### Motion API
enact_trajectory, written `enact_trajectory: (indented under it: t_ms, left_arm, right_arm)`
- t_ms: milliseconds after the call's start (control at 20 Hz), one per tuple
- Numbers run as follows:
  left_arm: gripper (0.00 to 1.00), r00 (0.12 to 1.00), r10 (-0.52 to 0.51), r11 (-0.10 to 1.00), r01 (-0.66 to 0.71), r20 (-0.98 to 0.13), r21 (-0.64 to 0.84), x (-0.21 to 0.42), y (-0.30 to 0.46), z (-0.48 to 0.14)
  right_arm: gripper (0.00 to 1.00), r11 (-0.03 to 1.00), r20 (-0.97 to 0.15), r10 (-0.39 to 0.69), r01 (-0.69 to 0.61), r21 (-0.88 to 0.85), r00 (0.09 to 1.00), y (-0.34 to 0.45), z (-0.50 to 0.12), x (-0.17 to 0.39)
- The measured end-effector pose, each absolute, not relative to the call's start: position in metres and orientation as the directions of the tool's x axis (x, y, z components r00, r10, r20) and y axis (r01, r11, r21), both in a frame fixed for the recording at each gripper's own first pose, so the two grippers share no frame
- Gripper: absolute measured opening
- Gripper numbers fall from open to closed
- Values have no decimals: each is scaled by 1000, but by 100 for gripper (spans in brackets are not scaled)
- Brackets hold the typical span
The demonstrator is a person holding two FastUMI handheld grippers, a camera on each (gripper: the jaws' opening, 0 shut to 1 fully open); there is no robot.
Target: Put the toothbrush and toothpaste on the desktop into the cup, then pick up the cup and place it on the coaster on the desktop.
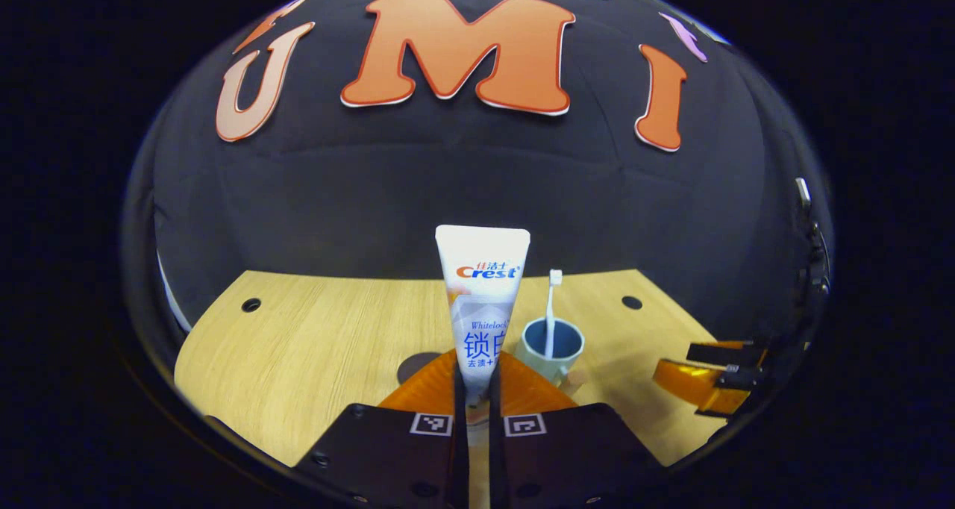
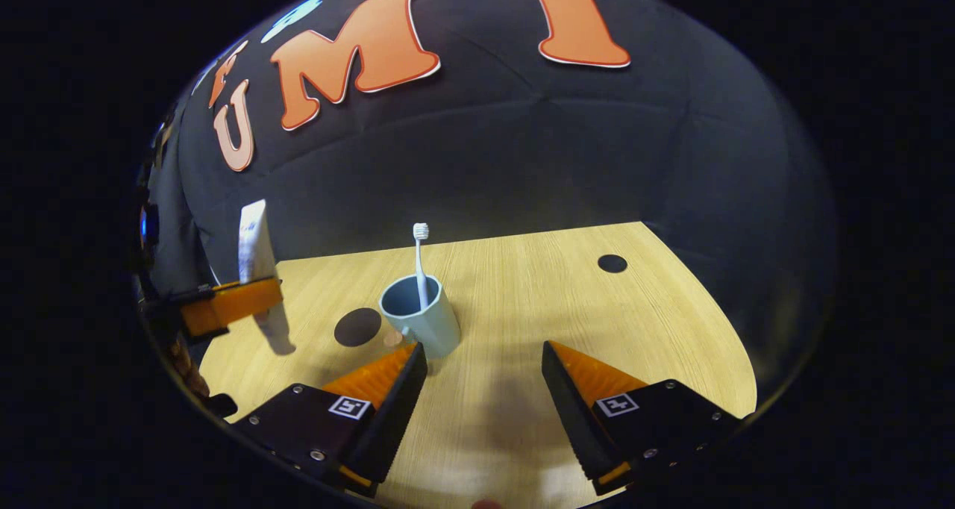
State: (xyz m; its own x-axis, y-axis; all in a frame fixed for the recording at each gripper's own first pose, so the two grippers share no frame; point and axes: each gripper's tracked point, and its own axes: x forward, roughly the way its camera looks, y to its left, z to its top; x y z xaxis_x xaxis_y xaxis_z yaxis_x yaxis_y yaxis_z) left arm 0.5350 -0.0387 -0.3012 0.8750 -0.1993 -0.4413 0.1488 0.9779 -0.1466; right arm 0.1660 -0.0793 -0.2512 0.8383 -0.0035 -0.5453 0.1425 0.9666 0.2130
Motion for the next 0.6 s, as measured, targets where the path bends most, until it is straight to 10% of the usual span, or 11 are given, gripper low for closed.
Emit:
enact_trajectory:
  t_ms: [600]
  left_arm:
    - [10, 943, -277, 944, 230, -186, -238, 617, -114, -288]
  right_arm:
    - [95, 973, -547, -44, 160, 166, 836, -95, -258, 133]
